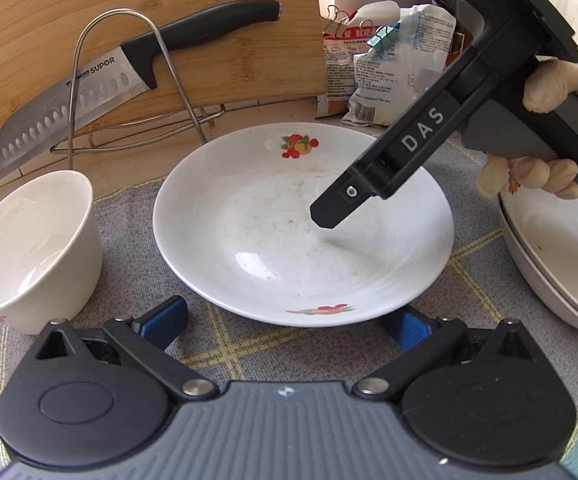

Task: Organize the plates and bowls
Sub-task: 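Grasp the rim of the smaller flower plate with the right gripper, then lift the plate with the right gripper and carry it toward the plate stack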

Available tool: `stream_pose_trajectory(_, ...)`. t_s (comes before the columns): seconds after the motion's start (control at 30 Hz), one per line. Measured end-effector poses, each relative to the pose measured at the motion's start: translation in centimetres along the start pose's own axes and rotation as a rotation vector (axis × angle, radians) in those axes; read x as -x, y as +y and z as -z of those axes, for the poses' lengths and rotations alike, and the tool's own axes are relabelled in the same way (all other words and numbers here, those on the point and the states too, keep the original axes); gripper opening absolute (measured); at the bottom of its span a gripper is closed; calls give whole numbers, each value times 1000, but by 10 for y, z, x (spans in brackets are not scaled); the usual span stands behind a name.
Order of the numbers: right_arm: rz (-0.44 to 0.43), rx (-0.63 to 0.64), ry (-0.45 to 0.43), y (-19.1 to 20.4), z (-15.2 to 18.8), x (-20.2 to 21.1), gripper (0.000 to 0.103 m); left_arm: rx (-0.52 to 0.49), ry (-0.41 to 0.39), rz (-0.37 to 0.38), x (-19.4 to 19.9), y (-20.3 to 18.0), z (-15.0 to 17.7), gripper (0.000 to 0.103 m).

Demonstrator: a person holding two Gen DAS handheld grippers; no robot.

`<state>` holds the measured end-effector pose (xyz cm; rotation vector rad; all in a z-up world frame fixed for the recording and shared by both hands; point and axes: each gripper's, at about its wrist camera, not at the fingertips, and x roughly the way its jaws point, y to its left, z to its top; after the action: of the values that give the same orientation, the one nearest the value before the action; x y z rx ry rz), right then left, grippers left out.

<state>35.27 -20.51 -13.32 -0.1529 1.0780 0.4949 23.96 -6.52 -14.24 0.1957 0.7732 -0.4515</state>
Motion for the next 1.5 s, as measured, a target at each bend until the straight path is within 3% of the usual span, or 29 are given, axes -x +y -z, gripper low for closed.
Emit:
stream_pose_trajectory(0.6,-13,61,-36,-2,-9,-6,103,-30,-10,28,-2,1,0,103)
stream_pose_trajectory(1.03,-141,24,-34,-9,-20,-6,103,-54,-30,35,1,-3,3,103)
stream_pose_trajectory(1.5,-175,21,-23,-13,-29,-11,102,-92,-40,39,3,-7,4,103)
